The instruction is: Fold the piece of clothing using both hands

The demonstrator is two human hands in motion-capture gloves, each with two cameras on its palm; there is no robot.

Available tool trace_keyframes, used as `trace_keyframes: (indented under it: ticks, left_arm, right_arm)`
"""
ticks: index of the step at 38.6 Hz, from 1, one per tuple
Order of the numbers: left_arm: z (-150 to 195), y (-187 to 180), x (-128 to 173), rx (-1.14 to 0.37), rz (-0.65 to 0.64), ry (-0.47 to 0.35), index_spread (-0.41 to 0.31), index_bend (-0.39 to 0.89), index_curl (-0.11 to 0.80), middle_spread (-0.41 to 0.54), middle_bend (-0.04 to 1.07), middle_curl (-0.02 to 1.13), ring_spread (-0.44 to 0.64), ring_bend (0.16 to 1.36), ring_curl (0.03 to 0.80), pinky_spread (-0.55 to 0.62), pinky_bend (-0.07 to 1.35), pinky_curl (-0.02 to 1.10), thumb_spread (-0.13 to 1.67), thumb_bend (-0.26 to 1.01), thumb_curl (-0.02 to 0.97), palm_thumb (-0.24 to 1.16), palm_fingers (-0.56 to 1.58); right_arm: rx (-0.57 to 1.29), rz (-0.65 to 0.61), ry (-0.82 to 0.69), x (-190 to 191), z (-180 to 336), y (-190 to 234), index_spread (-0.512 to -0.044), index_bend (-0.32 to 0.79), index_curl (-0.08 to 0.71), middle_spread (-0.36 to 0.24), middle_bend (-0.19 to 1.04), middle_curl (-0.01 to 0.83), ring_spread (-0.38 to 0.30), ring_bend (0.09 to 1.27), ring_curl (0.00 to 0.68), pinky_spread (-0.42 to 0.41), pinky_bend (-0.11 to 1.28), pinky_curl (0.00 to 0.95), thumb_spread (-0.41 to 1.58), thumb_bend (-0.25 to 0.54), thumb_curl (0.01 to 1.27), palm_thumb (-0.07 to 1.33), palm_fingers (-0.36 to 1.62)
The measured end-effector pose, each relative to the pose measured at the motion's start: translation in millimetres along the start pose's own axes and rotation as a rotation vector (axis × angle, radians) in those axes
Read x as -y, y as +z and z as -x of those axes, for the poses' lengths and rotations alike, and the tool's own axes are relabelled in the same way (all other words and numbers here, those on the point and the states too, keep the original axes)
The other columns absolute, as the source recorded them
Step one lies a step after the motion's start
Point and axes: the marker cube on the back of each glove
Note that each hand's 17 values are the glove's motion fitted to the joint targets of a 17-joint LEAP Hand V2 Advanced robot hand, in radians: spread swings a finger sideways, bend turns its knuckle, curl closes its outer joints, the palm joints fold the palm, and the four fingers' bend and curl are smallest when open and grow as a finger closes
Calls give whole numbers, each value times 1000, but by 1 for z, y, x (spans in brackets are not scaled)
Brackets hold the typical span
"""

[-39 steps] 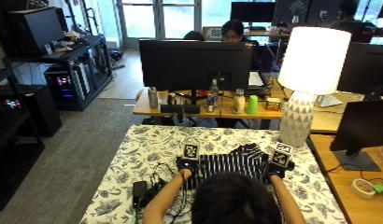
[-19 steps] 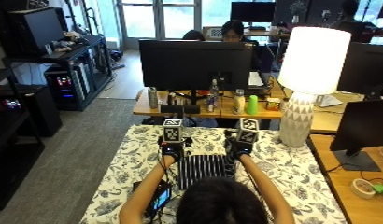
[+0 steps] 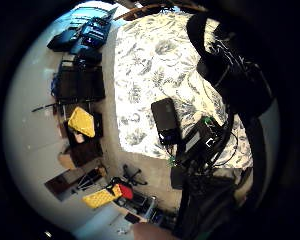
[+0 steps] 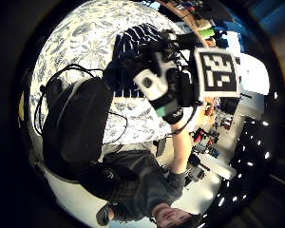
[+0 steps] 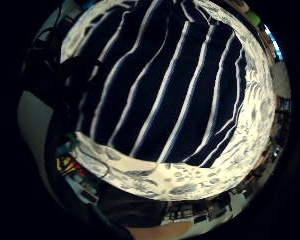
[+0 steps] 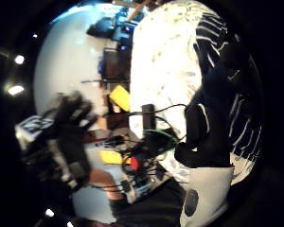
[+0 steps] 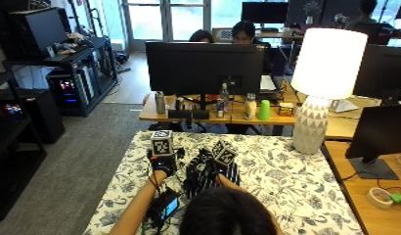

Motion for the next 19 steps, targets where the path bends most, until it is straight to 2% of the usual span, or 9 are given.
trace_keyframes:
  ticks: [4, 7, 11, 15, 19]
  left_arm:
    - [6, -1, 0, -14, 0, -8, 10, 98, 195, 156, 177, 308, 107, 756, 346, 144, 782, 359, 1283, -11, 220, 245, 259]
    - [6, -1, -1, -17, 7, -15, 10, 98, 194, 155, 176, 310, 104, 756, 345, 143, 781, 358, 1289, -11, 218, 246, 260]
    - [1, -2, 0, -8, 14, -12, 11, 98, 193, 154, 175, 312, 102, 757, 344, 142, 781, 358, 1297, -11, 216, 242, 260]
    - [-8, -3, 1, 6, 24, 11, 11, 98, 192, 153, 174, 313, 100, 757, 343, 141, 780, 358, 1306, -10, 215, 243, 260]
    - [-28, -18, -18, 15, -16, 78, 11, 98, 191, 153, 173, 313, 99, 757, 341, 135, 782, 358, 1311, -10, 214, 243, 262]
  right_arm:
    - [-7, -194, -181, 4, 1, -38, -217, 26, 212, -117, 329, 484, -178, 753, 490, -262, 786, 466, 881, -9, 551, 926, 1065]
    - [-113, -331, -191, 5, -10, -71, -212, 37, 201, -108, 323, 480, -175, 736, 482, -259, 770, 456, 946, -9, 541, 925, 1082]
    - [-114, -356, -202, -16, -16, -109, -207, 57, 196, -102, 314, 477, -174, 720, 472, -247, 738, 443, 1009, -10, 531, 927, 1096]
    - [-160, -433, -181, 1, -50, -139, -205, 70, 193, -99, 302, 472, -173, 705, 464, -241, 719, 434, 1047, -10, 526, 935, 1113]
    - [-176, -476, -162, -4, -69, -160, -198, 83, 197, -97, 300, 472, -173, 686, 458, -239, 702, 428, 1075, -12, 519, 935, 1131]
